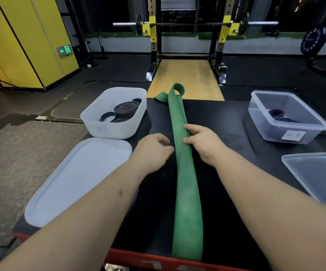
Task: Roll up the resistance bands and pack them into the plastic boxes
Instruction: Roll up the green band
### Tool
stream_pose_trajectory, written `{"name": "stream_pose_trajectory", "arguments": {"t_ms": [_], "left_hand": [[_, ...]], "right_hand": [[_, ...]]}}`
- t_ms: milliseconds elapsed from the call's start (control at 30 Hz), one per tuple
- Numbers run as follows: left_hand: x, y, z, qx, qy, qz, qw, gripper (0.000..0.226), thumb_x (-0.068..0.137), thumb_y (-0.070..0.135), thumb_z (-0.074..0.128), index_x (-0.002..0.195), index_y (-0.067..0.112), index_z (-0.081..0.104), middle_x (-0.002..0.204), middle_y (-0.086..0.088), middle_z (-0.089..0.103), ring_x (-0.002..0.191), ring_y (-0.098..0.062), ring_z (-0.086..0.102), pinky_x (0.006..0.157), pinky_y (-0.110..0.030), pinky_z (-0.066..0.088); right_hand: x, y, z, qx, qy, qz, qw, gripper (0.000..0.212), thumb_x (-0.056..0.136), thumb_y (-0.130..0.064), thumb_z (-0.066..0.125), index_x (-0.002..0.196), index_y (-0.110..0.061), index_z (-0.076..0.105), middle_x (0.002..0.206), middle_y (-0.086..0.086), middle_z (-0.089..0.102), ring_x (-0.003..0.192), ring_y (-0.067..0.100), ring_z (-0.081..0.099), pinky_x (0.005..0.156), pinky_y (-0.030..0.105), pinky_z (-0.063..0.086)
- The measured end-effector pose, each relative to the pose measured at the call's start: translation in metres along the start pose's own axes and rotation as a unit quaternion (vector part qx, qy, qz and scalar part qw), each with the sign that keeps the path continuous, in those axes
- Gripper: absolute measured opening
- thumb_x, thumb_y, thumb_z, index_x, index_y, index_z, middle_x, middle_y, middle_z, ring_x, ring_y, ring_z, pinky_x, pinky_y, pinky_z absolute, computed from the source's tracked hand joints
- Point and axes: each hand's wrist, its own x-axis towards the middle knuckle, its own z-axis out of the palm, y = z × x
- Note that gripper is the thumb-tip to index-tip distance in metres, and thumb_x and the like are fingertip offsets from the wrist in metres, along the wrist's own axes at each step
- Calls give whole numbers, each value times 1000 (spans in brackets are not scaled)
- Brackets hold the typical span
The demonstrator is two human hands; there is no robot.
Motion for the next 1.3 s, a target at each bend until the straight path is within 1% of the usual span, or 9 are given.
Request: {"name": "stream_pose_trajectory", "arguments": {"t_ms": [133,267,367,467,567,800,933,1100,1300], "left_hand": [[53,5,9,-59,45,-7,997,41,79,39,64,117,25,65,105,-2,74,95,-23,72,91,-42,58],[78,18,17,-116,44,1,992,22,95,20,64,116,25,60,96,11,66,85,-6,64,71,-19,50],[89,20,23,-229,25,-13,973,22,94,7,63,103,27,63,101,5,74,90,-15,72,78,-31,59],[96,18,23,-262,7,-14,965,28,92,0,64,109,23,66,107,1,75,94,-19,74,81,-38,62],[98,11,22,-290,-6,-25,957,30,91,-4,64,112,17,69,110,-3,75,95,-22,75,80,-39,63],[98,2,26,-342,-12,-31,939,34,89,-7,66,111,17,74,107,-3,76,91,-18,75,70,-27,57],[100,-3,27,-330,-13,-16,944,35,86,-4,68,110,20,75,106,-1,75,88,-12,72,67,-20,52],[107,-10,28,-337,-23,-21,941,34,80,3,73,104,27,78,111,-2,74,95,-16,73,71,-25,54],[109,-12,27,-361,-23,-37,931,33,85,-1,71,104,24,78,111,-3,75,84,-17,73,68,-25,53]], "right_hand": [[-2,4,-4,34,-11,-10,999,57,89,10,66,136,-21,67,132,4,69,119,22,67,107,43,53],[-8,-1,-10,117,-41,-15,992,54,93,13,60,139,-16,63,128,7,71,117,23,69,103,39,55],[-9,-4,-10,133,-51,-10,990,53,93,16,58,136,-14,63,125,9,73,113,25,71,99,39,55],[-4,-14,-10,140,-41,13,989,38,94,14,56,124,-6,69,113,14,76,100,26,75,86,36,59],[11,-34,-13,101,-12,20,995,25,98,5,55,116,-4,70,98,15,78,89,24,76,76,31,59],[107,-68,-5,-22,41,18,999,26,96,2,59,121,-2,65,86,9,67,76,19,65,66,27,57],[161,-84,0,-51,64,35,996,20,93,-23,61,108,-13,70,107,11,75,97,27,71,68,32,55],[191,-92,10,12,44,83,996,36,98,-48,65,110,-14,65,99,4,74,82,18,72,62,28,56],[203,-93,14,28,30,60,997,28,102,-29,64,119,-8,65,107,6,73,89,20,72,79,32,58]]}}
